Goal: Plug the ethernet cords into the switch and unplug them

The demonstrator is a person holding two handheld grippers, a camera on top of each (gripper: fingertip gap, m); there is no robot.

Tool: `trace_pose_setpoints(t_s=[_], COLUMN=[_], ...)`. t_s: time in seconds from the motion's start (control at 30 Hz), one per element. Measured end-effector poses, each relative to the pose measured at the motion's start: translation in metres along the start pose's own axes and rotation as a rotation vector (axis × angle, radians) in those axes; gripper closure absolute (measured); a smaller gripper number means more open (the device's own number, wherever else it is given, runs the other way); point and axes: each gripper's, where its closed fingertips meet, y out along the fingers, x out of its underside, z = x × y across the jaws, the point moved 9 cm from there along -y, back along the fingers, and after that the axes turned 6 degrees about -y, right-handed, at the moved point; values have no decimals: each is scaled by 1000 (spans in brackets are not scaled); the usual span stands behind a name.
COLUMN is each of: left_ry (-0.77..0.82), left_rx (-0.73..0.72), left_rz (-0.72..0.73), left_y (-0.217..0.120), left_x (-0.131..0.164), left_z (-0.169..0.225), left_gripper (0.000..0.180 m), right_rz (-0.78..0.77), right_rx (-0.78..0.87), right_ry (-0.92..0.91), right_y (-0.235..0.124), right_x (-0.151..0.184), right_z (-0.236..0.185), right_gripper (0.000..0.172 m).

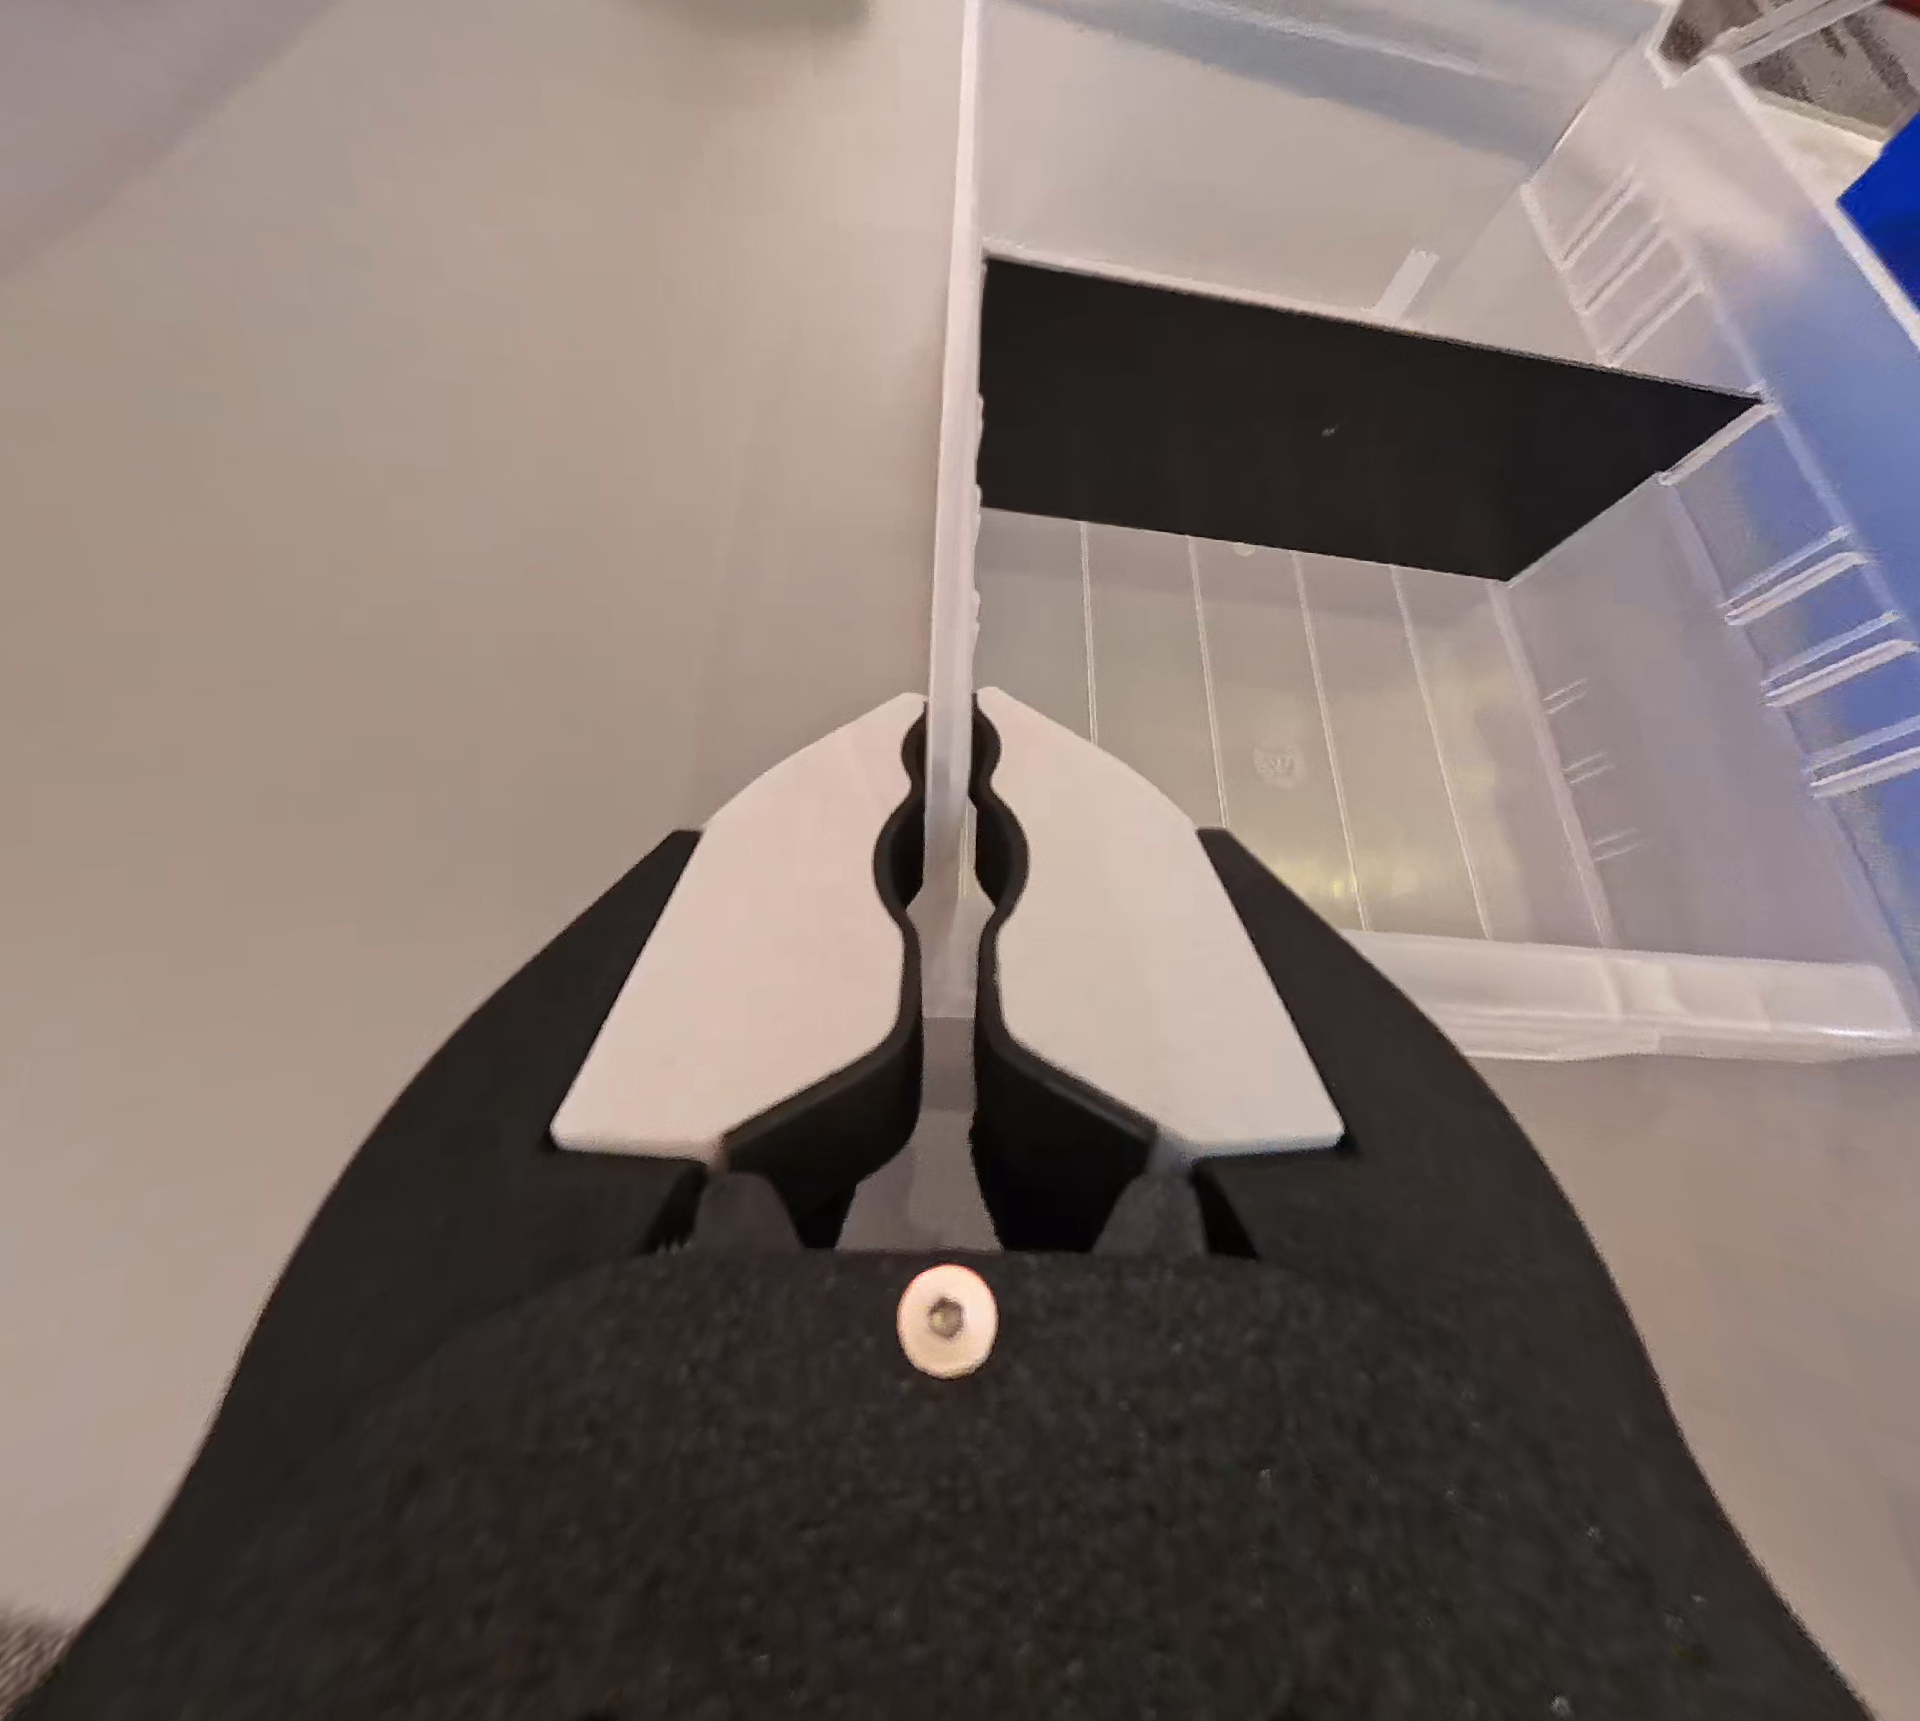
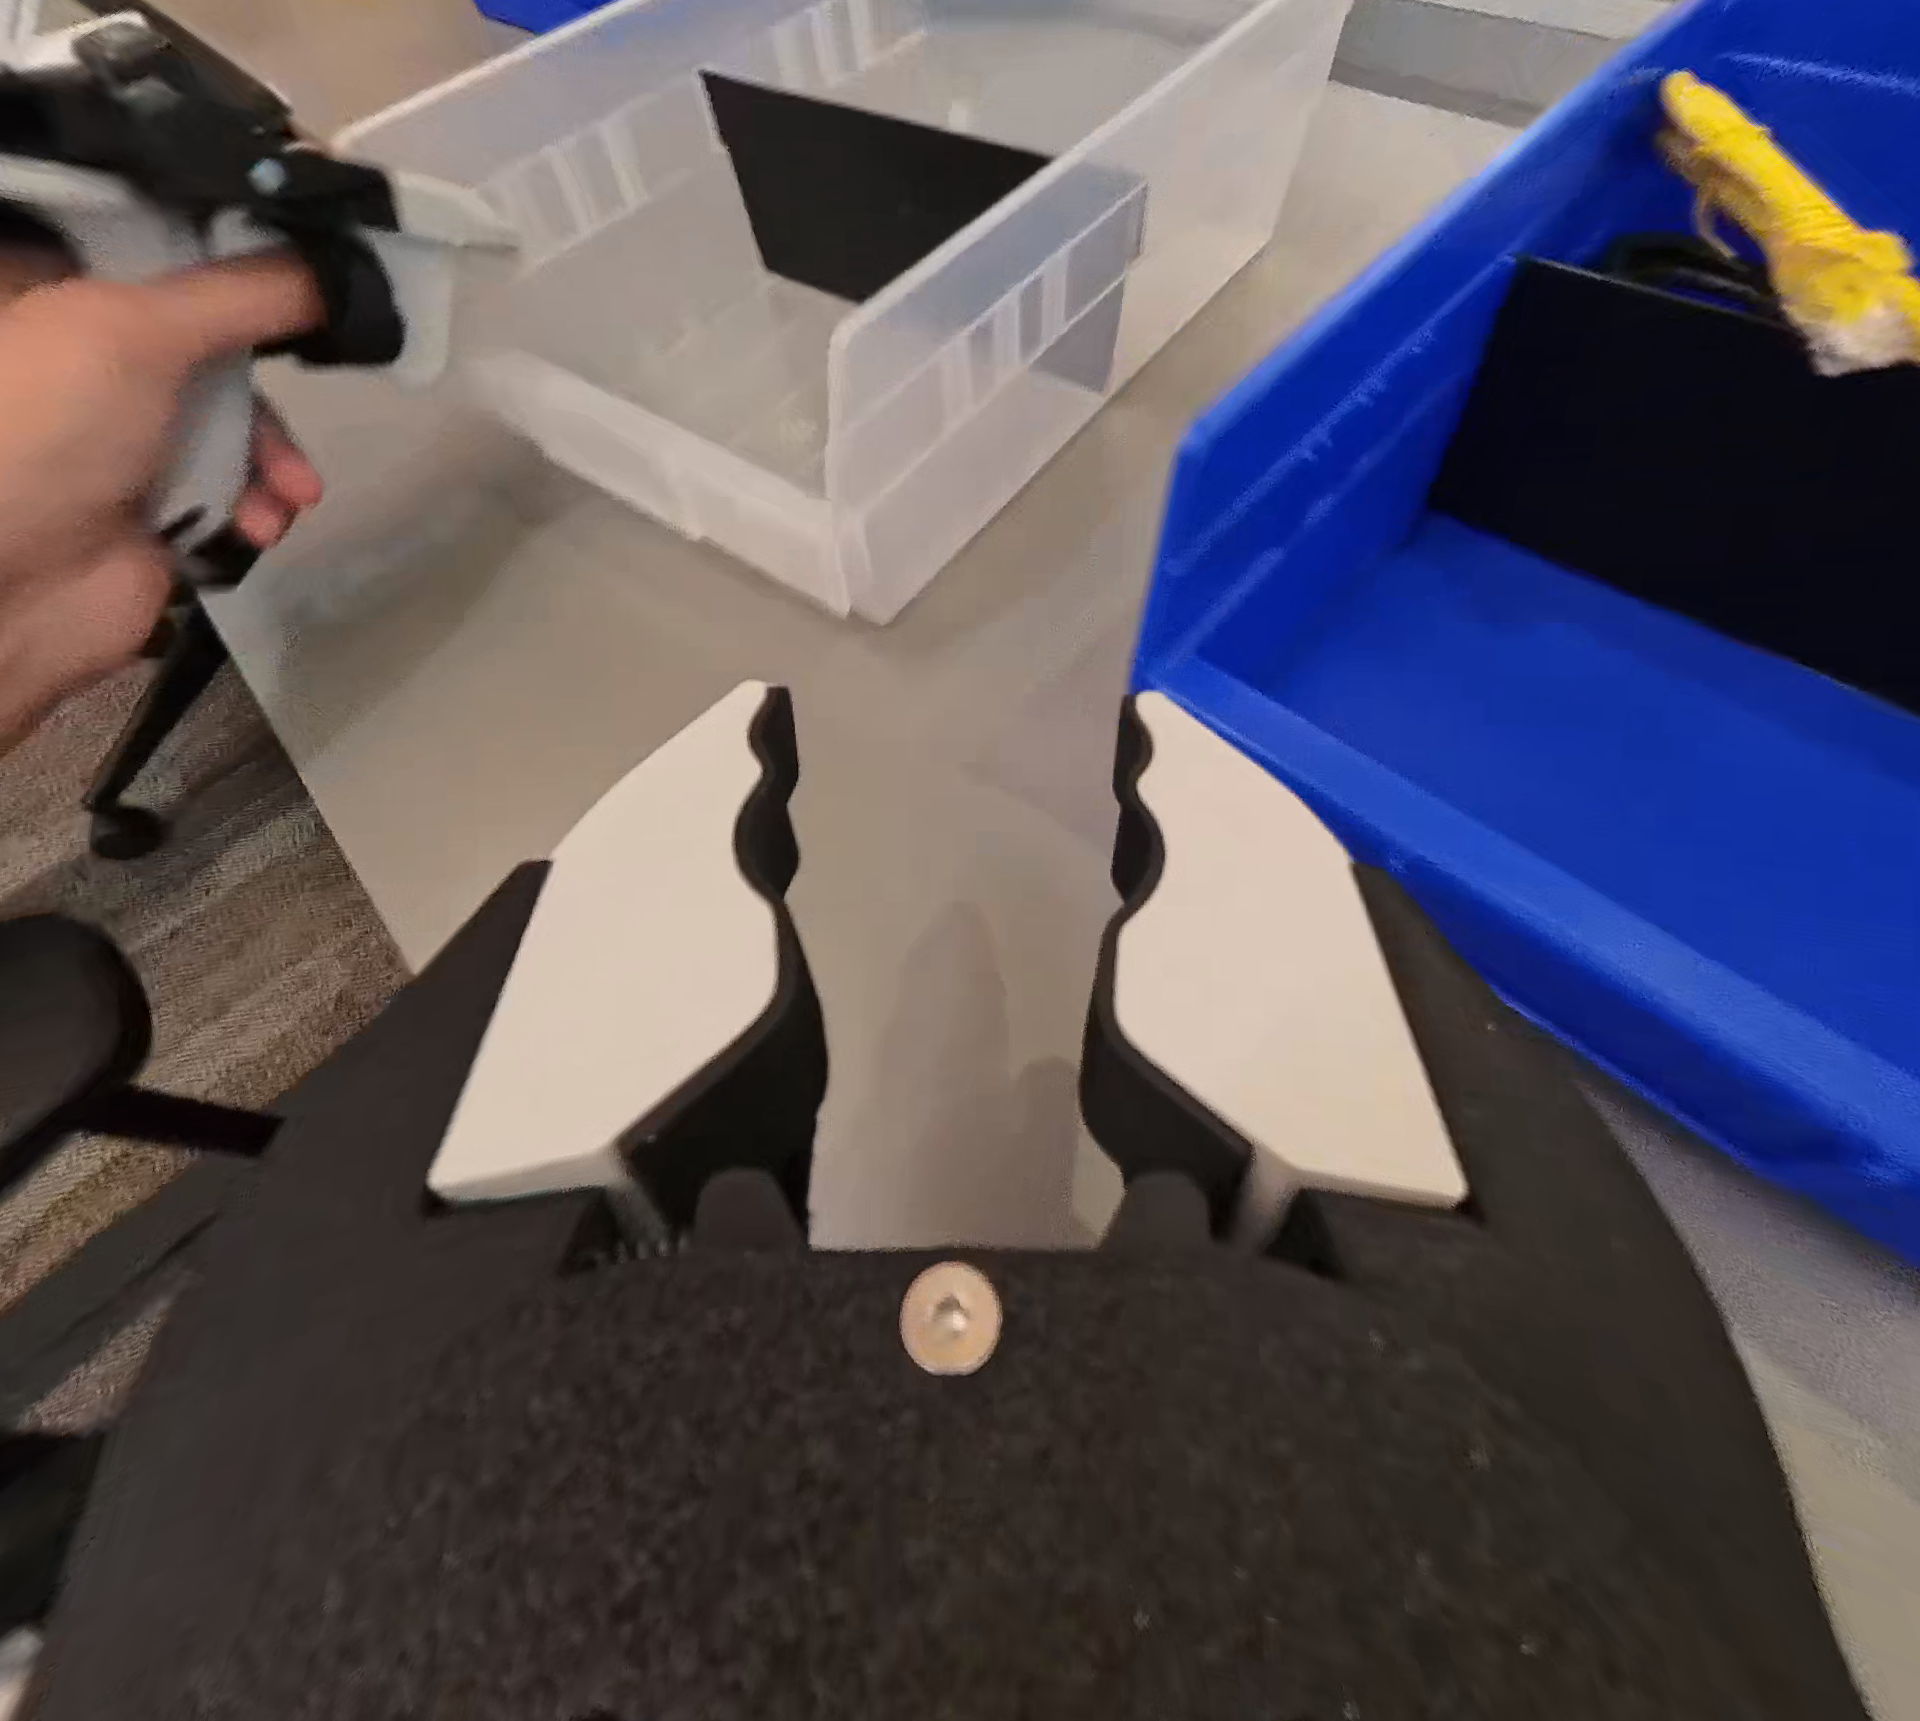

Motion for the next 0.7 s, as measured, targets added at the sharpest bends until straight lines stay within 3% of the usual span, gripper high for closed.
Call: trace_pose_setpoints(t_s=[0.27,0.33,0.43,0.47,0.7], left_ry=[-20,-25,45,68,238], left_rx=[-17,-9,-93,-84,-96], left_rz=[-2,2,12,35,313], left_y=[-55,-60,-67,-73,-128], left_x=[29,33,33,29,-11], left_z=[-13,-11,-8,-4,63], left_gripper=[176,176,177,176,176], right_rz=[-53,-127,-175,-182,54], right_rx=[33,8,3,16,196], right_ry=[30,15,110,114,-25], right_y=[77,93,91,89,30], right_x=[-24,-21,-28,-31,-82], right_z=[-46,-55,-55,-52,-30], right_gripper=[88,101,146,154,166])
